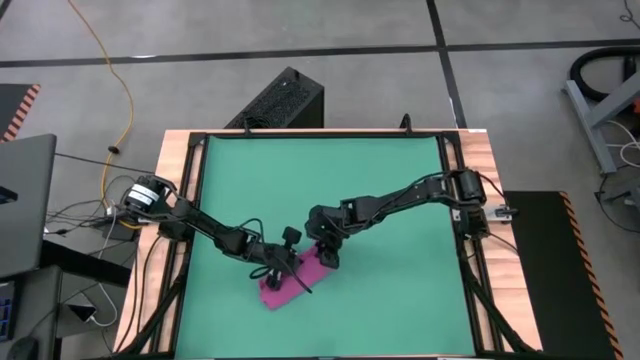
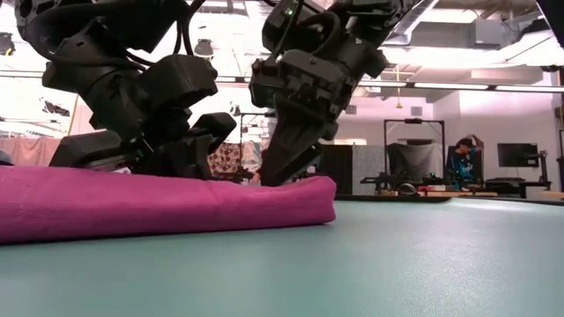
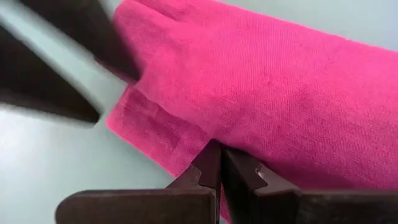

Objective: Roll towel
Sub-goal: Roll the pink towel

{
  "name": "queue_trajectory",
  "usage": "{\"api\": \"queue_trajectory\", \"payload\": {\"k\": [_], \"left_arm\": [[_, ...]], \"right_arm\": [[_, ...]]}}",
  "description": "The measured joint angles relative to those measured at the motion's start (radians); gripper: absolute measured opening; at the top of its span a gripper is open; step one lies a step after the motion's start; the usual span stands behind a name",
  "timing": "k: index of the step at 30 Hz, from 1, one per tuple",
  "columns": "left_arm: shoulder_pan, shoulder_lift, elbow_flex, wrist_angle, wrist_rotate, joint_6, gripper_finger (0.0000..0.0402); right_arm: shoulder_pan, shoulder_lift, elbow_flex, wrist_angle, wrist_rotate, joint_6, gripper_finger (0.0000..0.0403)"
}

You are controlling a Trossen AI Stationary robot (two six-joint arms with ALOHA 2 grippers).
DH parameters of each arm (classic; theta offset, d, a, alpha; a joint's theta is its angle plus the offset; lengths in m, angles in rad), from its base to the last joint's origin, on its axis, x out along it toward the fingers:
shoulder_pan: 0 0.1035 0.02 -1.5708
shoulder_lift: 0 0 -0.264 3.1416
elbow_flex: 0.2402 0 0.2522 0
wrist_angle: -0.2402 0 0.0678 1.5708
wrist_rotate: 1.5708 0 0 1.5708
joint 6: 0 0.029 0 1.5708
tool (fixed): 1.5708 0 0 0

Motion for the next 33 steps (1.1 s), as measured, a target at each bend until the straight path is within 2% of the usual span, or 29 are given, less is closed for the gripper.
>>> {"api": "queue_trajectory", "payload": {"k": [5,9,15,17,22,29,33], "left_arm": [[0.000,0.000,0.000,-0.007,0.013,-0.014,0.0000],[0.000,0.000,0.000,-0.021,0.038,-0.037,0.0000],[0.000,0.000,0.000,-0.022,0.041,-0.042,0.0000],[0.000,0.000,0.000,-0.021,0.042,-0.042,0.0000],[0.000,0.000,0.000,-0.018,0.042,-0.042,0.0000],[0.000,0.000,0.000,-0.018,0.042,-0.042,0.0000],[0.001,0.000,0.000,-0.016,0.042,-0.042,0.0000]], "right_arm": [[-0.027,-0.002,0.000,-0.001,0.012,-0.026,0.0197],[-0.026,-0.037,0.007,0.042,-0.036,-0.067,0.0187],[0.073,-0.087,0.002,0.046,-0.039,-0.079,0.0166],[0.128,-0.081,-0.011,0.068,0.007,-0.103,0.0162],[0.218,-0.025,-0.018,0.143,0.207,-0.247,0.0161],[0.190,-0.001,-0.011,0.221,0.220,-0.292,0.0173],[0.186,0.027,-0.011,0.269,0.189,-0.290,0.0173]]}}
